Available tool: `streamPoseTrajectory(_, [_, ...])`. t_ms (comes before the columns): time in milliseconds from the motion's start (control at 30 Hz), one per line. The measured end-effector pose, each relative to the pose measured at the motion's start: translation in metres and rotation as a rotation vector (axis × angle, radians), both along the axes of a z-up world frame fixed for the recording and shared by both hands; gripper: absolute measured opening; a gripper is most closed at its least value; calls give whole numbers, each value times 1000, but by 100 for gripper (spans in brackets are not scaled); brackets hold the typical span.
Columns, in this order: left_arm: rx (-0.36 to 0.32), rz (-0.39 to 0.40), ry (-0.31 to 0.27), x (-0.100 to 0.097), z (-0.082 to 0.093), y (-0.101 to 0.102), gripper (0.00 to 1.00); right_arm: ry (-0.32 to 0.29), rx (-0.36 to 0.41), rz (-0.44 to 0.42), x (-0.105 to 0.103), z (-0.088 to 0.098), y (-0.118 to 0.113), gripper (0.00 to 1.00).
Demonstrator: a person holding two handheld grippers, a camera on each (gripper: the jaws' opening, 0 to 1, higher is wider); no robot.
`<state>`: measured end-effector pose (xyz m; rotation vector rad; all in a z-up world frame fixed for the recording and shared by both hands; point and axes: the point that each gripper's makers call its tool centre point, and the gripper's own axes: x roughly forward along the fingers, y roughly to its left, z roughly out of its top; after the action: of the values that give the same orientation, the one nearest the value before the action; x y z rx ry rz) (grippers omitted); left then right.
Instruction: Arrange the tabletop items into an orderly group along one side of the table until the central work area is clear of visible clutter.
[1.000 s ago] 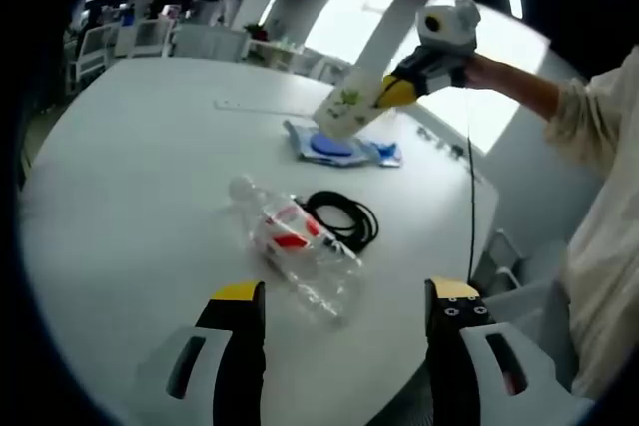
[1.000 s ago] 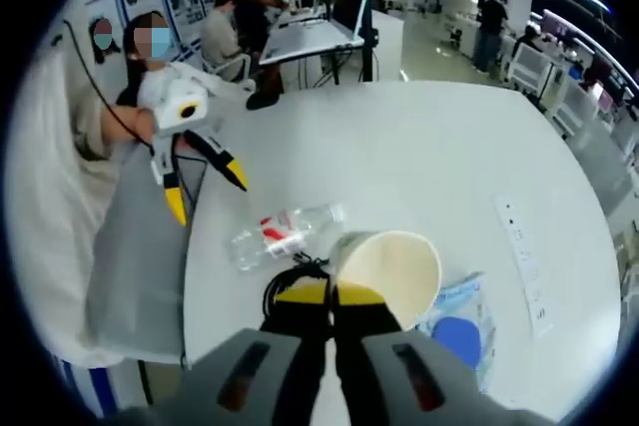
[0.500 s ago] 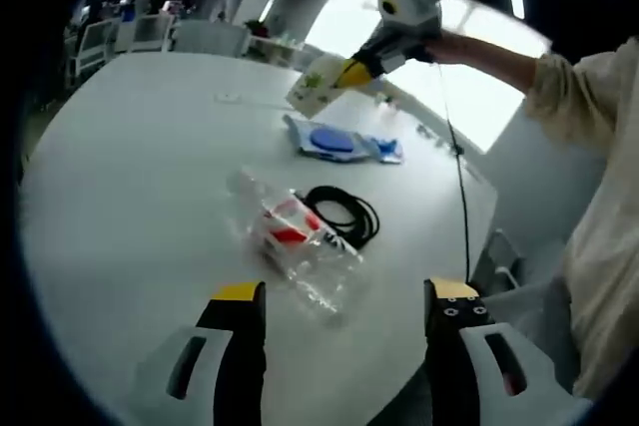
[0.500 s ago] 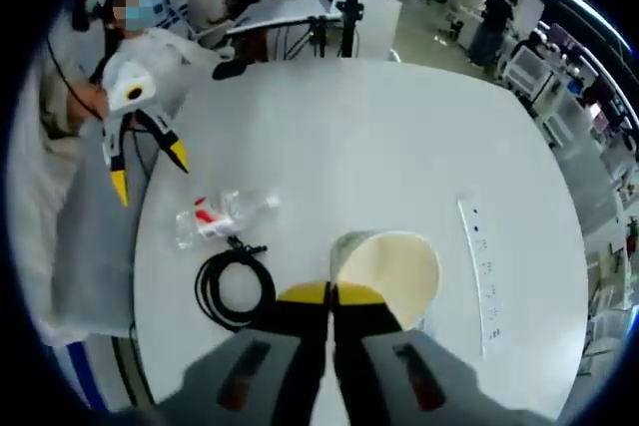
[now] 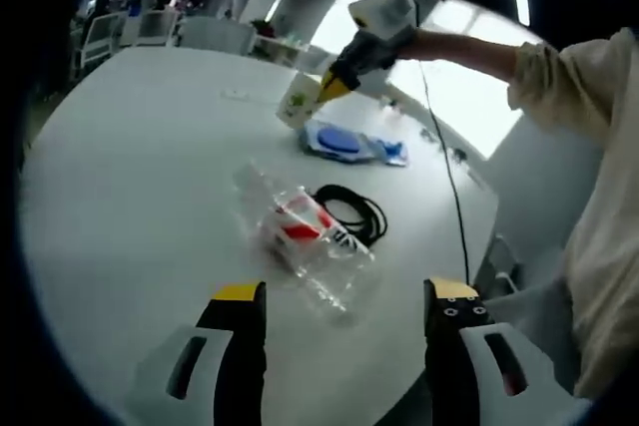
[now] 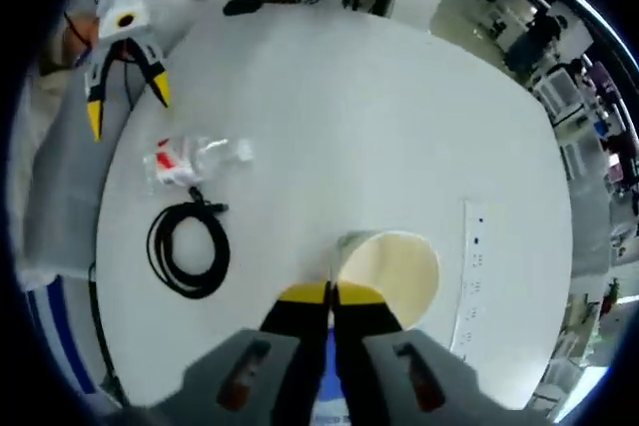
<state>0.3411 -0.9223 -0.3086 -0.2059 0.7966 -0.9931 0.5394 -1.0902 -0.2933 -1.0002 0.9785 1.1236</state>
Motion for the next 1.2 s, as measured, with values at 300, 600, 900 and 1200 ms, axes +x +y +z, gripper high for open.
streamPoseTrajectory(300, [-14,18,13,1,-3,1,60,48,-48,42,6,-11,1,0])
streamPoseTrajectory(600, [-24,36,20,6,-6,7,60,68,-118,97,6,-22,-6,0])
streamPoseTrajectory(900, [-32,43,26,7,-8,7,60,76,-113,98,9,-25,-3,0])
streamPoseTrajectory(1200, [-34,46,33,6,-11,6,60,92,-81,79,6,-25,1,0])
